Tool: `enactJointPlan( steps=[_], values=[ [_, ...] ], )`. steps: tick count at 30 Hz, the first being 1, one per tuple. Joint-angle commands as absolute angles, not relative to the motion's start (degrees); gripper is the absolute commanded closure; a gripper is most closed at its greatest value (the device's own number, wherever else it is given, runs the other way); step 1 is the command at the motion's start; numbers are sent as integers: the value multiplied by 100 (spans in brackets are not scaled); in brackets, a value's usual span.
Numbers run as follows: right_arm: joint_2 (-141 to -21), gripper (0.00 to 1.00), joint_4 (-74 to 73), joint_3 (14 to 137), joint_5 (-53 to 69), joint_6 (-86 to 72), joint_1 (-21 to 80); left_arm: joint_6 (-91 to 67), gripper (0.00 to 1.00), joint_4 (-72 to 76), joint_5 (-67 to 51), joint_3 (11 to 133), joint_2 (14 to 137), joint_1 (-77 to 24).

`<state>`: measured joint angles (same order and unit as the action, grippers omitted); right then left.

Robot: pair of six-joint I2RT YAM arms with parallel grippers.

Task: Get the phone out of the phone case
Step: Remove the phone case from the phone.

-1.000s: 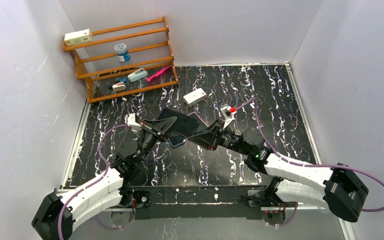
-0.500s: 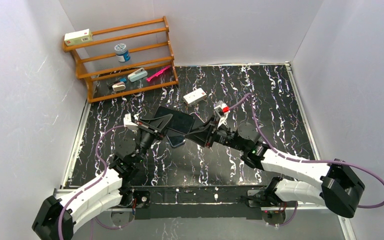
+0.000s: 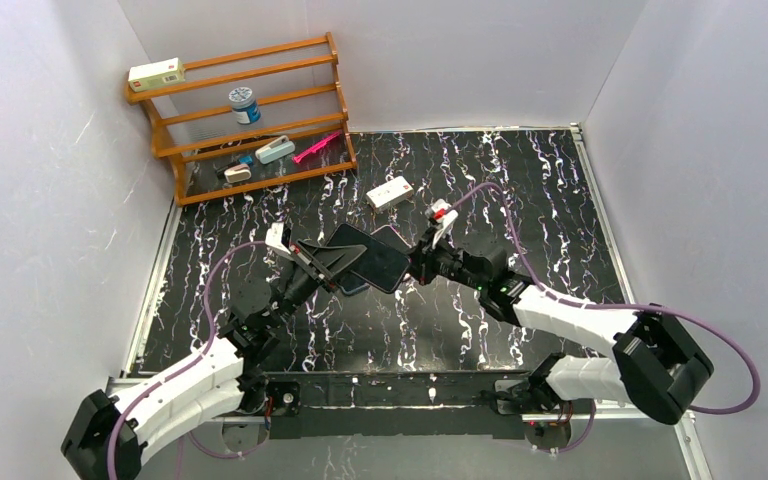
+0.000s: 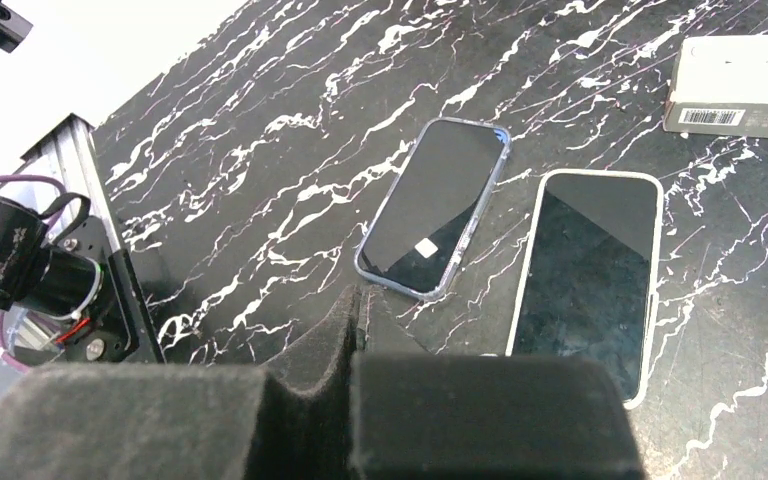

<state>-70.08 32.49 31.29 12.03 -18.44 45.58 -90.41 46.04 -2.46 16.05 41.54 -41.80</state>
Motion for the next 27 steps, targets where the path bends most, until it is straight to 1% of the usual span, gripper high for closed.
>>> enactJointPlan(
  steps=[1,2,3,5,7,10,11,13,15,18,24,27],
  values=[
    [-6547,99,3246,3040,1379,-1857,4522,-8664,100,5055,-327,1785,4092,-4175],
    [-6391,99,3259,2916,1380,-2056,4527,-8525,100,5053,-283,1762,4125,-4174],
    [-6230,96,3261,2805,1384,-2211,4531,-8420,100,5054,-213,1758,4163,-4168],
    [-5927,84,3234,2615,1468,-2587,4526,-8235,100,5054,-117,1789,4252,-4168],
    [-5606,76,3196,2464,1615,-3057,4527,-8075,100,5054,121,1846,4279,-4174],
    [-5306,54,3603,2164,1874,-3826,4530,-7907,100,5054,502,1881,4255,-4174],
    [-5248,48,3843,2057,1948,-4121,4538,-7888,100,5061,623,1874,4251,-4175],
    [-5182,43,4311,1868,2047,-4623,4546,-7867,100,5062,819,1872,4270,-4167],
    [-5181,38,4698,1781,2117,-5036,4573,-7862,100,5062,891,1900,4330,-4174],
    [-5272,35,5166,1816,2235,-5351,4636,-7865,100,5076,850,1963,4463,-4171],
    [-5607,34,5736,2088,2315,-5681,4749,-7921,100,5094,820,1953,4473,-4174],
    [-5769,35,5911,2186,2316,-5768,4776,-7960,100,5113,813,1923,4465,-4170]
  ],
)
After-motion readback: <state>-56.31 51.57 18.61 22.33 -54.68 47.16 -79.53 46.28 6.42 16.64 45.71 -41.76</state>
